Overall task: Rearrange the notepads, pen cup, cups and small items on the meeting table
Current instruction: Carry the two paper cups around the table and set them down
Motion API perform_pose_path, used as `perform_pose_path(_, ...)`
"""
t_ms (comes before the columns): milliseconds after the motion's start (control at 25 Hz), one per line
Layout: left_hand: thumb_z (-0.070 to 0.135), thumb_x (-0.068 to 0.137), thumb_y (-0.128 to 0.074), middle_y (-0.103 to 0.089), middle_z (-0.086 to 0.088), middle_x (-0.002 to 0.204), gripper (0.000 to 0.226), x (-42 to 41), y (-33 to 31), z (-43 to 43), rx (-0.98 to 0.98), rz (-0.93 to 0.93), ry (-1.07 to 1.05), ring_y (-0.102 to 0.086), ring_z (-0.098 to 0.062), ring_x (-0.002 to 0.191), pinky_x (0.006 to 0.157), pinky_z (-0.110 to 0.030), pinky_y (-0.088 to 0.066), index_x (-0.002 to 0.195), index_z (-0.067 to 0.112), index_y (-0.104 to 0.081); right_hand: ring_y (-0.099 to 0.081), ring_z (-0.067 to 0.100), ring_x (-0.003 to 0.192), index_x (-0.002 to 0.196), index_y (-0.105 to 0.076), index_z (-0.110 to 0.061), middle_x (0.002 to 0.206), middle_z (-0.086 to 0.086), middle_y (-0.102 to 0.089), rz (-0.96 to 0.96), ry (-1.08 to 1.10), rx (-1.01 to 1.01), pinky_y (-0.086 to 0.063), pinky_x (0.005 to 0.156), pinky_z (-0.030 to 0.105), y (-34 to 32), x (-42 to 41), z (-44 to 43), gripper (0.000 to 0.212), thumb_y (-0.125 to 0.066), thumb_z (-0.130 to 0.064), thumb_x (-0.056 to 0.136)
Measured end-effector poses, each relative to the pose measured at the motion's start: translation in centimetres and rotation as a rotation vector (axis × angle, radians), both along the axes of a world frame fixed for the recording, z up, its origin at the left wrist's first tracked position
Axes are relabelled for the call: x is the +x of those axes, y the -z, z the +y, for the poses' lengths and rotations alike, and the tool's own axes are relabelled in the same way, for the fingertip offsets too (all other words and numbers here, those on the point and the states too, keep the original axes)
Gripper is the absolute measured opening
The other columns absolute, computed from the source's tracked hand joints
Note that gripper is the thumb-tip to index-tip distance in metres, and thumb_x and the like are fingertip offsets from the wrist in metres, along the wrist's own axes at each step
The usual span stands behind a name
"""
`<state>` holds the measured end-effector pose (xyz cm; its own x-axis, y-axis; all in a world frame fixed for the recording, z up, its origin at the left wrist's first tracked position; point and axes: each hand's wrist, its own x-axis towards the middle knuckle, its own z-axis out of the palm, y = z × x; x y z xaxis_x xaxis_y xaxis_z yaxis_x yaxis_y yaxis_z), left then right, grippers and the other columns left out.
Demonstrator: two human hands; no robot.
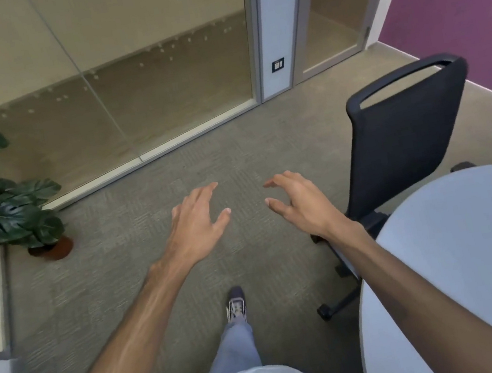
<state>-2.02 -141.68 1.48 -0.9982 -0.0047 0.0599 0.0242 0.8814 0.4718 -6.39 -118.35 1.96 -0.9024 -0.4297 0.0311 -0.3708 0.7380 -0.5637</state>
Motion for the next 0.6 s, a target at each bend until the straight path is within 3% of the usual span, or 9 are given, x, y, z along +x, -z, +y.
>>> perform_pose_path(200, 0.044, 0.094, -0.057, -0.046, -0.003, 0.147, 0.063, -14.8, 0.5, -2.6, -0.01, 0.024, 0.058, -0.045, -0.025, 0.133, 0.105, -0.049, -0.032, 0.149, 0.022, -0.036, -0.053, 0.028, 0.126, 0.13, -0.061, -0.011, 0.13, 0.009, -0.063, 0.013, 0.042, -0.003, -0.039, 0.104, 0.036, 0.1, -13.8, -2.7, 0.036, -0.063, -0.026, 0.097)
perform_pose_path(480, 0.043, 0.092, -0.059, -0.046, -0.001, 0.147, 0.064, -36.3, -1.9, -1.7, -0.005, 0.063, 0.284, -0.044, -0.023, 0.135, 0.114, -0.051, -0.028, 0.149, 0.021, -0.038, -0.049, 0.029, 0.132, 0.138, -0.054, -0.014, 0.139, 0.009, -0.056, 0.042, 0.156, 0.138, -0.04, 0.107, 0.042, -4.6, -31.5, -2.0, 0.045, -0.062, -0.033, 0.098)
perform_pose_path(600, 0.041, 0.093, -0.059, -0.046, -0.004, 0.147, 0.06, -44.4, -3.2, 0.9, 0.033, 0.109, 0.38, -0.039, -0.021, 0.139, 0.115, -0.054, -0.027, 0.149, 0.03, -0.039, -0.055, 0.029, 0.123, 0.133, -0.058, -0.016, 0.134, 0.007, -0.057, 0.087, 0.313, 0.095, -0.046, 0.1, 0.045, -6.3, -37.1, 0.8, 0.04, -0.062, -0.033, 0.097)
